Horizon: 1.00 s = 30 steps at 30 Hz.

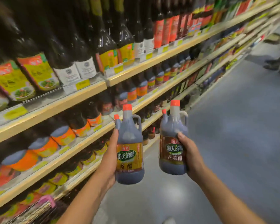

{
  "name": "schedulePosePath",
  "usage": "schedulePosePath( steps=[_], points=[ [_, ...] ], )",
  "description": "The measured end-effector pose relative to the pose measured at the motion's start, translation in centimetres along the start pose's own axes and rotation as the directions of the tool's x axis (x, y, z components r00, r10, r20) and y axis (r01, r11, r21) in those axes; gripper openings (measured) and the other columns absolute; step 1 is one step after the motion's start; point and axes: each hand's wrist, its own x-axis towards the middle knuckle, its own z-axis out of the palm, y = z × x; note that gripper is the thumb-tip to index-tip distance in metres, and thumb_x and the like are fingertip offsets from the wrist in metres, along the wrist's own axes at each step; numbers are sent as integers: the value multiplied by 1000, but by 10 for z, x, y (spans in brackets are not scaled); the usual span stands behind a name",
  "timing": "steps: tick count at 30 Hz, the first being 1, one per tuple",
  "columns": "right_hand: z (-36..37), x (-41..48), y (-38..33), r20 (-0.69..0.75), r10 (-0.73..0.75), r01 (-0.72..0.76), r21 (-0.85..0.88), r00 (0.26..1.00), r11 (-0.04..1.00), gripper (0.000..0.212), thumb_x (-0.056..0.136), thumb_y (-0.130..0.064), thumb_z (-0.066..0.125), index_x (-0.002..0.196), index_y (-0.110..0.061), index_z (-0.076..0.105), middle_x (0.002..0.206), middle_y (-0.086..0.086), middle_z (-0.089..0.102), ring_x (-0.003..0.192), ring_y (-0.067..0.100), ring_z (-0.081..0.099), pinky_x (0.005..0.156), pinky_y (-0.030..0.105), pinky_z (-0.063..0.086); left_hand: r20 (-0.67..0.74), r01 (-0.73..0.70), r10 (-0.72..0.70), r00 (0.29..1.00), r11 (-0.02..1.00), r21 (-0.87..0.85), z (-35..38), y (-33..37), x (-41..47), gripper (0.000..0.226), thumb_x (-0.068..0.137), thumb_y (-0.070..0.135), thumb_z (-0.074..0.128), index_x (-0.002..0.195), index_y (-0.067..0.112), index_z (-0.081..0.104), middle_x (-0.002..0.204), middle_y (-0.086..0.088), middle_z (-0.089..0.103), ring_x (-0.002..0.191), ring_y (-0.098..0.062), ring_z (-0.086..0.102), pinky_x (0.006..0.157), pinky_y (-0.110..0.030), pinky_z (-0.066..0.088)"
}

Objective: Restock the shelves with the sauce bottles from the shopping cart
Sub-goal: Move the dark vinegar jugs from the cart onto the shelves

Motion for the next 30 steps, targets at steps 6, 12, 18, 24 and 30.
schedulePosePath(
  steps=[6,12,18,24,30],
  points=[
    [-115,-1,-41,-257,-90,109,59,962,992,107,45,-69,88,124,-1,62,107,29,70,91,41,69,91,56,54,166,65,-84,983,991,116,118,-27,46,62,88,68,44,112,18,71,92,-18,78,70,-29,76,58,-35,61],
    [-202,0,-76,-400,-137,191,97,906,977,105,47,-71,86,125,-5,62,113,30,69,95,43,68,95,62,51,279,79,-135,951,976,203,217,-47,76,65,90,70,40,121,19,67,94,-18,77,73,-29,76,60,-37,61],
    [-264,18,-106,-484,-167,245,102,859,964,106,50,-71,84,129,-5,60,115,29,68,96,40,68,92,57,54,340,95,-189,921,957,275,299,-56,114,79,77,78,49,129,22,65,110,-20,75,94,-36,73,92,-54,57],
    [-313,69,-128,-543,-157,245,94,825,965,101,45,-74,85,119,-7,66,110,28,70,96,41,68,95,58,52,387,69,-226,894,922,380,371,-62,179,78,77,79,48,127,21,65,104,-20,76,89,-34,75,86,-52,59],
    [-362,139,-151,-603,-117,242,130,789,962,103,46,-72,85,122,-6,65,110,25,71,94,37,70,97,58,52,454,52,-255,854,909,413,443,-53,268,77,78,77,50,133,24,62,112,-19,74,99,-34,73,88,-50,59]
  ],
)
